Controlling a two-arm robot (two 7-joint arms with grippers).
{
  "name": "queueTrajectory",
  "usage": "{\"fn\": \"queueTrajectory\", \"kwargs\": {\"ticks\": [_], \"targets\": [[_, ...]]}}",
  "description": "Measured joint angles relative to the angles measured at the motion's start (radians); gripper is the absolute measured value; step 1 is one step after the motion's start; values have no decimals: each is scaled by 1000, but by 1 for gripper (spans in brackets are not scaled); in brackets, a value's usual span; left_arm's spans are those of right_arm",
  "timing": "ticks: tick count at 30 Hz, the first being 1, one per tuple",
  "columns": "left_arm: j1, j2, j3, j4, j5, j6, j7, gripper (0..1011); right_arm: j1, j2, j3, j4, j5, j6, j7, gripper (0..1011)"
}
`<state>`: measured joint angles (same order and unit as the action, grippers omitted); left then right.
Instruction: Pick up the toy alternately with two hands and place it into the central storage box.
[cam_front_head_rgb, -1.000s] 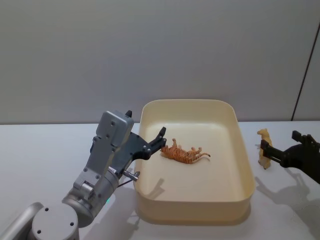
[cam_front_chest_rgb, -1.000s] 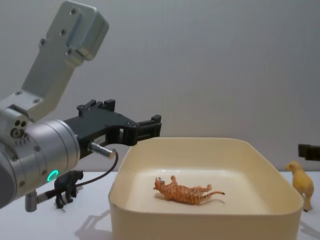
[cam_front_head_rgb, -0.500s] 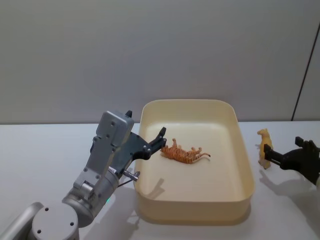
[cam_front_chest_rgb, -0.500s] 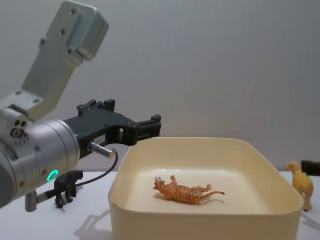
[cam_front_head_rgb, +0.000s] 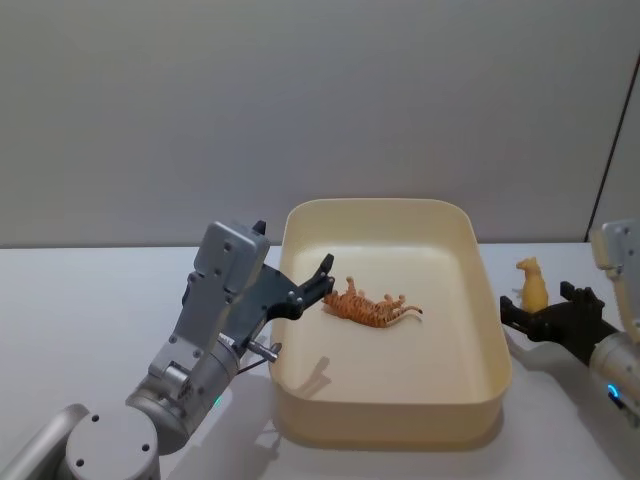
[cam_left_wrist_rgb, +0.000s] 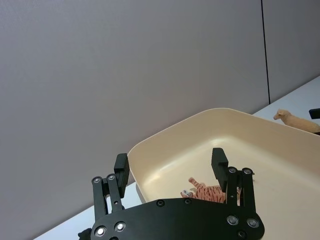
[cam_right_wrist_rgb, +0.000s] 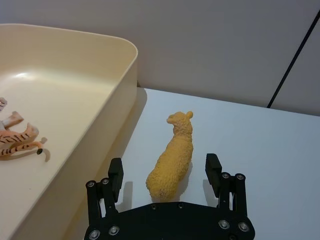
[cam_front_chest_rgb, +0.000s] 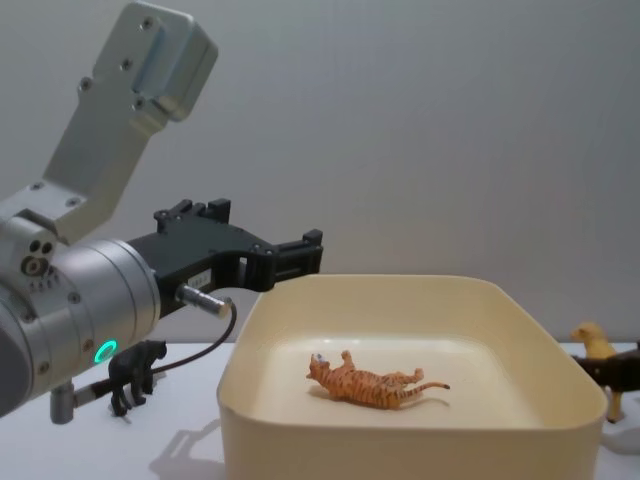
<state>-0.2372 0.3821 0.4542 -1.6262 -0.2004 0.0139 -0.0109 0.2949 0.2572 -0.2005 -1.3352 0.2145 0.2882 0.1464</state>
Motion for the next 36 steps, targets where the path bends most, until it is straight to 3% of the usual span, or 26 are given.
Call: {"fn": "queueTrajectory", "kwargs": {"ticks": [6, 20, 25, 28, 36], "targets": [[0, 0, 0, 0, 0, 0, 0, 1001, 36, -22, -14, 65, -30, -11, -12, 965], [0, 0, 0, 0, 0, 0, 0, 1001, 77, -47, -31, 140, -65, -25, -26, 601], [0, 0, 0, 0, 0, 0, 0, 1001, 58, -36, -22, 117, -60, -25, -28, 403], [0, 0, 0, 0, 0, 0, 0, 1001, 33, -21, -11, 86, -51, -23, -32, 342], [0, 0, 0, 0, 0, 0, 0, 1001, -55, 31, 26, -26, -23, -21, -41, 333]]}}
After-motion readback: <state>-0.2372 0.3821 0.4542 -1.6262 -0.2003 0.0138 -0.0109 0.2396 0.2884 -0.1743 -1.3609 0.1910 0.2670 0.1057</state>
